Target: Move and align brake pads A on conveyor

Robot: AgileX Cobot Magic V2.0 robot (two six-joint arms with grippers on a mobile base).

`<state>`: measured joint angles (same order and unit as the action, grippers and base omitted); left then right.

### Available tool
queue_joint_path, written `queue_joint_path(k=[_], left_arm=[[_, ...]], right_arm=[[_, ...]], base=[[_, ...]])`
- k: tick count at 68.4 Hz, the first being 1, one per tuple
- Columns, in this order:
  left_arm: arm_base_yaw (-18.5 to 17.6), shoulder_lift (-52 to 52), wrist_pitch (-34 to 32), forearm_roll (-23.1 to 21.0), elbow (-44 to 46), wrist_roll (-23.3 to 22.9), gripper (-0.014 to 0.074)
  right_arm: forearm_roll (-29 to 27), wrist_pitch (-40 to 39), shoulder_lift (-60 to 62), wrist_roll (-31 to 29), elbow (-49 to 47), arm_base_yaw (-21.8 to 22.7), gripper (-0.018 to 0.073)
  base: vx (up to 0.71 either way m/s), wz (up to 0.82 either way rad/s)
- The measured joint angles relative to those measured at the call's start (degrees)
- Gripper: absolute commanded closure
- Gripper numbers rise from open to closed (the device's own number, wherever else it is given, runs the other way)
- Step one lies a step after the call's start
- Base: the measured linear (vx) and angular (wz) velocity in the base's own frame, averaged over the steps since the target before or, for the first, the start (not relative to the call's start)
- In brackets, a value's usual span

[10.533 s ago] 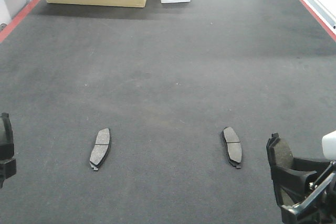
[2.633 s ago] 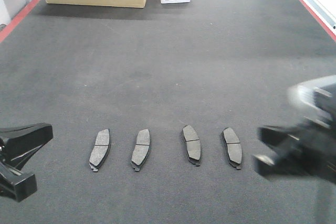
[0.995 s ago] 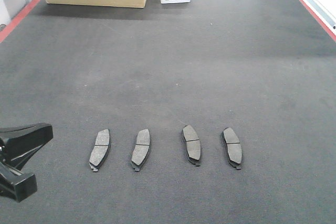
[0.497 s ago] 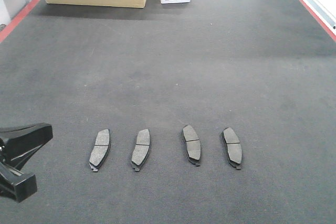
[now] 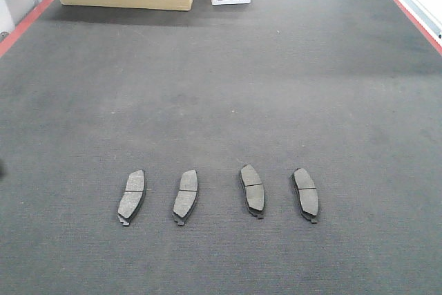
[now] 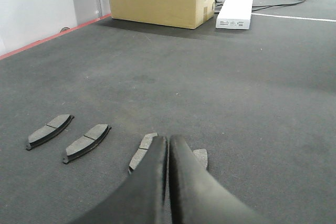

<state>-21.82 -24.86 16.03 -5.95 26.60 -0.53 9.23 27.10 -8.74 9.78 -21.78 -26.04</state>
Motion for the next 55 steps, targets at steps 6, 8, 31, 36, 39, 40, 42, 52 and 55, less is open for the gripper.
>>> queue_joint_path(k=[6, 8, 31, 36, 39, 40, 42, 52, 55], left_arm=[[5.9, 6.3, -2.1, 0.2, -5.4, 0.0, 0.0603], [7.7, 8.1, -2.5, 0.4, -6.9, 0.0, 0.0603], [23.7, 25.2, -3.8, 2.2, -24.1, 0.0, 0.0603], [23.9, 25.6, -4.7, 2.2, -27.1, 0.0, 0.0603], [23.9, 25.6, -4.7, 2.2, -27.8, 0.0, 0.0603], [23.9, 25.6, -4.7, 2.2, -27.9, 0.0, 0.0603], [23.9, 25.6, -4.7, 2.2, -28.0, 0.0, 0.0603], [23.9, 25.6, -5.1, 2.2, -28.0, 0.0, 0.0603], [23.9, 25.6, -5.1, 2.2, -28.0, 0.0, 0.0603]], right_arm=[[0.0, 0.0, 0.0, 0.0, 0.0, 0.0, 0.0568], [0.0, 0.0, 0.0, 0.0, 0.0, 0.0, 0.0568], [0.0, 0.0, 0.0, 0.0, 0.0, 0.0, 0.0568], [0.0, 0.2, 0.0, 0.0, 0.0, 0.0, 0.0568], [0.0, 0.2, 0.0, 0.0, 0.0, 0.0, 0.0568], [0.0, 0.2, 0.0, 0.0, 0.0, 0.0, 0.0568], [0.0, 0.2, 0.0, 0.0, 0.0, 0.0, 0.0568], [0.0, 0.2, 0.0, 0.0, 0.0, 0.0, 0.0568], [0.0, 0.2, 0.0, 0.0, 0.0, 0.0, 0.0568]], base=[[0.00, 0.00], [0.00, 0.00], [0.00, 0.00], [0.00, 0.00], [0.00, 0.00], [0.00, 0.00], [0.00, 0.00], [0.00, 0.00], [0.00, 0.00]])
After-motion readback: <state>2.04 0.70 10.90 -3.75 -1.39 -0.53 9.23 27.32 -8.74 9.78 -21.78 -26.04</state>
